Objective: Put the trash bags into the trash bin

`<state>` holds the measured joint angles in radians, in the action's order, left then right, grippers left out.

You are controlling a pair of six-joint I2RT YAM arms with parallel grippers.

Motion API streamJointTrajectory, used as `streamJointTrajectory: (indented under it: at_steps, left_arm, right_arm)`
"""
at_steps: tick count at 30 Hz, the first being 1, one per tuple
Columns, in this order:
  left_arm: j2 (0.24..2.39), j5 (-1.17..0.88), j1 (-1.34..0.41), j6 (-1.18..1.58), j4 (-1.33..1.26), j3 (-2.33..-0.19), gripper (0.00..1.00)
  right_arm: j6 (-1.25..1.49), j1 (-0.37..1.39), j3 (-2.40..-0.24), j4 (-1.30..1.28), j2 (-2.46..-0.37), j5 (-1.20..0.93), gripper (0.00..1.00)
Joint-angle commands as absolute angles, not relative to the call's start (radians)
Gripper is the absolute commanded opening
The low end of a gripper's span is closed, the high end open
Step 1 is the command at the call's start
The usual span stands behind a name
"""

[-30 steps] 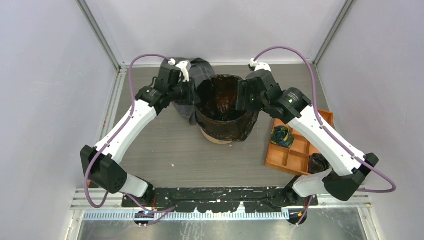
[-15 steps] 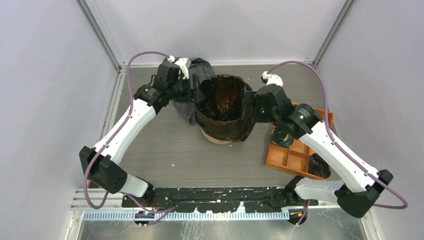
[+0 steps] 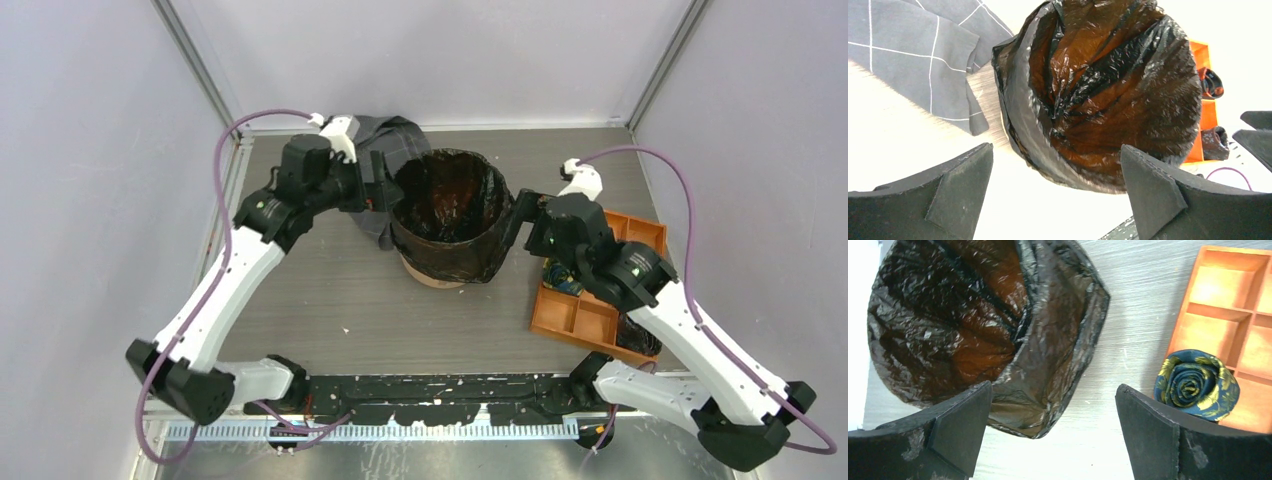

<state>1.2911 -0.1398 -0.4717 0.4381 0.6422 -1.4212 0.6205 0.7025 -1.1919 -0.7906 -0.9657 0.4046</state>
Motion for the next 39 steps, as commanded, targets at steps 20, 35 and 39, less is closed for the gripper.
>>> streamJointTrajectory:
  at_steps: [20,35,39]
  left_arm:
    - [1.289,-0.289,-0.249,0.832,0.254,-1.080,1.00]
    - [1.429,-0.354,-0.249,0.907,0.108,-0.970,1.00]
    - [1.476,-0.394,-0.251,0.914,0.066,-0.951,1.00]
  right_arm:
    - [0.800,0.267,-0.916,-0.149,-1.165,0.099,0.58]
    - [0.890,0.229,-0.843,0.019,-1.416,-0.061,0.57]
    - [0.890,0.229,-0.839,0.028,-1.429,-0.074,0.56]
